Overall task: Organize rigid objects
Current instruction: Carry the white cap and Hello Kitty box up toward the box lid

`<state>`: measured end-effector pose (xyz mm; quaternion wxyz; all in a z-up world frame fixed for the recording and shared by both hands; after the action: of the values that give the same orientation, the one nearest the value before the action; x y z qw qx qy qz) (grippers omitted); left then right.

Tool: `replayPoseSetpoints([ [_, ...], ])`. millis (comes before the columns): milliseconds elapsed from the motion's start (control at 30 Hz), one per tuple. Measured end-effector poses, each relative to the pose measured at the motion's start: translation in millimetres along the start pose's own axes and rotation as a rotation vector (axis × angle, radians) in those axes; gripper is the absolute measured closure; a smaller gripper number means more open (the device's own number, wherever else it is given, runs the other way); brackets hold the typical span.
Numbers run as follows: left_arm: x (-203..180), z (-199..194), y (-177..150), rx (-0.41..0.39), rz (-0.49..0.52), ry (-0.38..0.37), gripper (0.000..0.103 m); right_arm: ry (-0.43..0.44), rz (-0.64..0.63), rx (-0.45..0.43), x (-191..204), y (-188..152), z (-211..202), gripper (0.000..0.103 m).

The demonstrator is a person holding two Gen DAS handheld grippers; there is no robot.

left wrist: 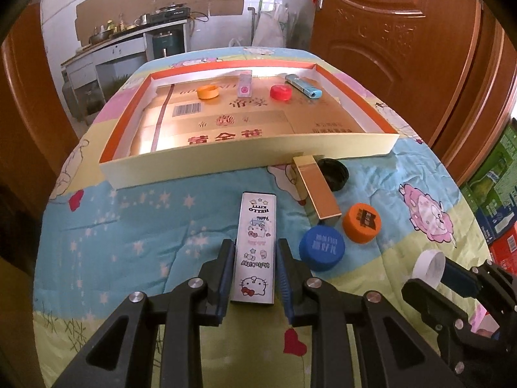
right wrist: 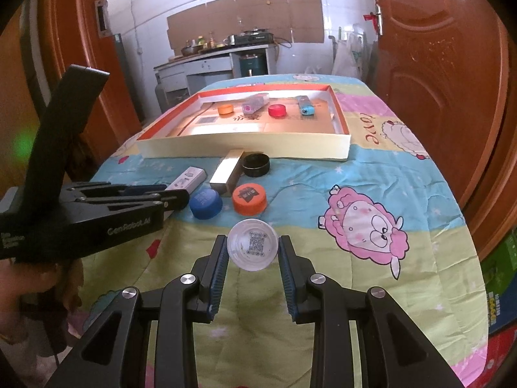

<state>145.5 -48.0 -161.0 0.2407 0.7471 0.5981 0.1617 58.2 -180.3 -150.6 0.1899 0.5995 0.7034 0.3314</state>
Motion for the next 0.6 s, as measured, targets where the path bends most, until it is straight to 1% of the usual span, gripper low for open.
replayPoseSetpoints([
  [167, -1, 3, 4, -0.007, 0.014, 0.004, 0.077, 0.001, 0.001, 0.004, -1, 0, 1, 0.071],
  [433, 7, -2, 0, -0.043, -0.023, -0.058, 0.077, 0.003, 0.007, 0.01, -2, 0, 4, 0.071],
  [600, 8, -13, -1, -0.07, -0.033, -0.063, 0.077, 0.001, 0.006, -0.003, -3, 3, 2, 0.071],
])
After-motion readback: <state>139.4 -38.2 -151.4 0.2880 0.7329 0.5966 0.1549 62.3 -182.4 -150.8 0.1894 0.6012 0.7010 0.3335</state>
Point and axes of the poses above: each gripper's, at about its wrist camera, not at the fingertips, and z roughly the way its jaws point, x to its left, y to its top, the point moved 4 cm from there along z, roughly the way its jaws point, and after that the axes turned 3 degrees about x, right-handed, at the moved point
